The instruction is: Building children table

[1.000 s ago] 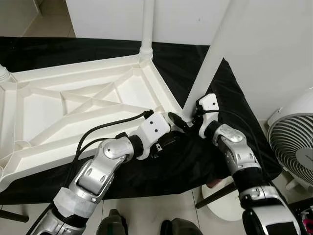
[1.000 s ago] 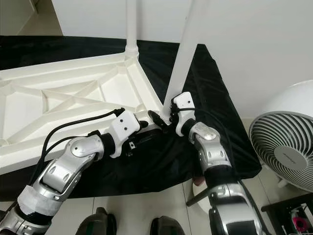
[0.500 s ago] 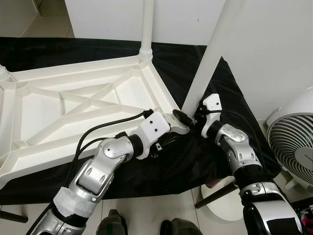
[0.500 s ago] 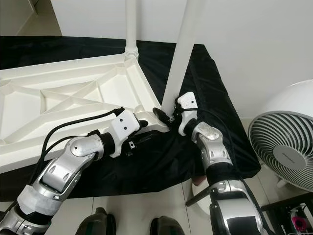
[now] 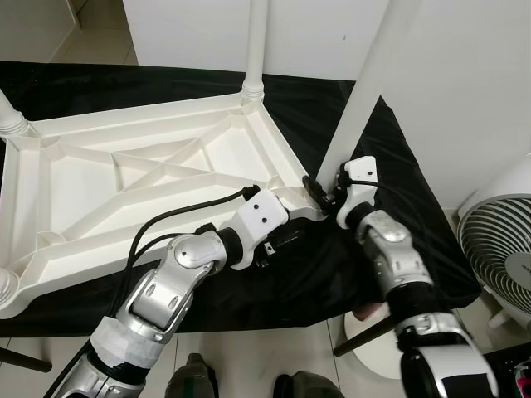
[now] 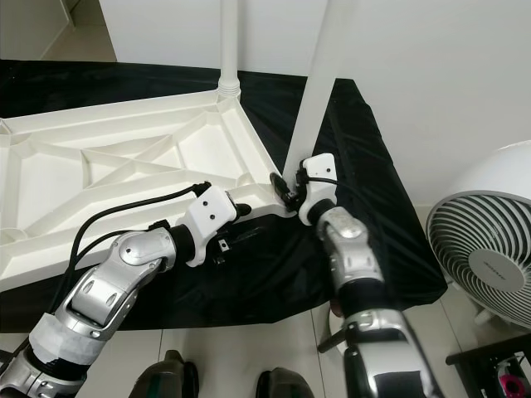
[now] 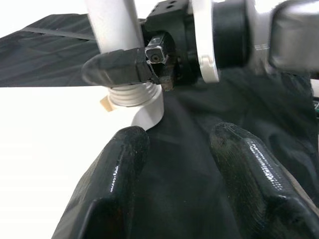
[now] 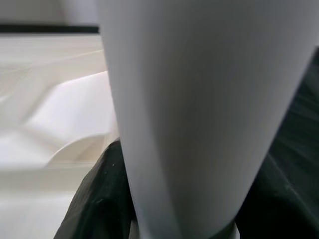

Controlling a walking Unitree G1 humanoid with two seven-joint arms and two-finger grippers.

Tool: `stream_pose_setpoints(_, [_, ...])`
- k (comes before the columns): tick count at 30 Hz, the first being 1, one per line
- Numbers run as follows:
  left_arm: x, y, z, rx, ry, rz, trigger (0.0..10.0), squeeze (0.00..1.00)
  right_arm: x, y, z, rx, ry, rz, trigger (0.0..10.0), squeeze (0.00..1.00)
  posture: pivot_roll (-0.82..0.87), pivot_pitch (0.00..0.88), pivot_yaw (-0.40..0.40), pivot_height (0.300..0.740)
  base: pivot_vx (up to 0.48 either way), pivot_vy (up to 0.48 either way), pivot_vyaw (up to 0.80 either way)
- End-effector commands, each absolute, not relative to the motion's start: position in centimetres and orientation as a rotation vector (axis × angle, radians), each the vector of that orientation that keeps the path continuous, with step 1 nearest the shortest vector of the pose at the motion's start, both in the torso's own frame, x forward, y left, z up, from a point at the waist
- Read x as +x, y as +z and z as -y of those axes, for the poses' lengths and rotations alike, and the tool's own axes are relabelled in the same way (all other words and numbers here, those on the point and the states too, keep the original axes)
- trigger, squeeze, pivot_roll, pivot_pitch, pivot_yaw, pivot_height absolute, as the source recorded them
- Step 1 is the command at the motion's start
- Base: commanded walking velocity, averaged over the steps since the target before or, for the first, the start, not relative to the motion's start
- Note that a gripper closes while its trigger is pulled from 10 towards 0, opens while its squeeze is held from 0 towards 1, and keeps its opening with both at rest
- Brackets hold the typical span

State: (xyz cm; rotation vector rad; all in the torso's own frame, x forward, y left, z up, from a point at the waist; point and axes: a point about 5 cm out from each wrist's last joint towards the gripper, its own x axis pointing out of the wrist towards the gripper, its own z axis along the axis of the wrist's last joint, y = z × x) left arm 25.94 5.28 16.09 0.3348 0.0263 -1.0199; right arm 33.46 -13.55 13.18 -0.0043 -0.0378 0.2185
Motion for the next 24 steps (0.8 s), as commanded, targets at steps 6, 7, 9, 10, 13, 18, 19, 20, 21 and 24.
stream_pose_setpoints(6, [25.6,15.8,-4.9,0.339,-1.045,-0.040,10.0,0.00,31.4,12.8,12.7,0.020,-0.003,0.013,10.0,0.00,-0.01,0.035,-0.046,0.740,0.000,0.000,0.00])
stream_pose_setpoints(7, [25.6,15.8,-4.9,0.338,-1.047,-0.040,10.0,0.00,31.1,12.8,12.1,0.033,0.007,0.013,10.0,0.00,-0.01,0.035,-0.047,0.740,0.000,0.000,0.00])
stream_pose_setpoints(9, [25.6,15.8,-4.8,0.335,-1.050,-0.039,10.0,0.00,30.8,13.1,10.8,0.034,0.076,0.036,10.0,0.00,-0.02,0.035,-0.048,0.740,0.000,0.000,0.00])
stream_pose_setpoints(10, [25.6,15.8,-4.8,0.335,-1.050,-0.039,10.0,0.00,30.8,13.1,10.8,0.034,0.076,0.036,10.0,0.00,-0.02,0.035,-0.048,0.740,0.000,0.000,0.00])
stream_pose_setpoints(13, [25.5,15.8,-4.7,0.335,-1.052,-0.039,10.0,0.00,30.9,13.3,11.5,0.018,0.056,0.040,10.0,0.00,-0.02,0.035,-0.051,0.740,0.000,0.000,0.00])
stream_pose_setpoints(18, [25.4,15.7,-4.9,0.335,-1.047,-0.043,10.0,0.00,30.7,13.6,12.2,0.036,0.029,0.039,10.0,1.00,-0.02,0.041,-0.051,0.740,0.000,0.000,0.00])
stream_pose_setpoints(19, [25.4,15.7,-4.9,0.335,-1.047,-0.043,10.0,0.00,30.7,13.6,12.2,0.036,0.029,0.039,10.0,1.00,-0.02,0.041,-0.051,0.740,0.000,0.000,0.00])
stream_pose_setpoints(20, [25.4,15.7,-4.9,0.333,-1.046,-0.044,10.0,0.00,30.5,13.6,12.2,0.038,0.032,0.039,10.0,1.00,-0.02,0.044,-0.050,0.740,0.000,0.000,0.00])
stream_pose_setpoints(21, [25.4,15.7,-5.0,0.333,-1.046,-0.045,10.0,0.00,30.4,13.7,12.0,0.042,0.050,0.043,10.0,1.00,-0.02,0.048,-0.048,0.740,0.000,0.000,0.00])
stream_pose_setpoints(24, [25.4,15.7,-5.0,0.333,-1.045,-0.048,10.0,0.00,30.5,14.2,12.1,0.042,0.090,0.060,10.0,1.00,-0.02,0.055,-0.043,0.740,0.000,0.000,0.00])
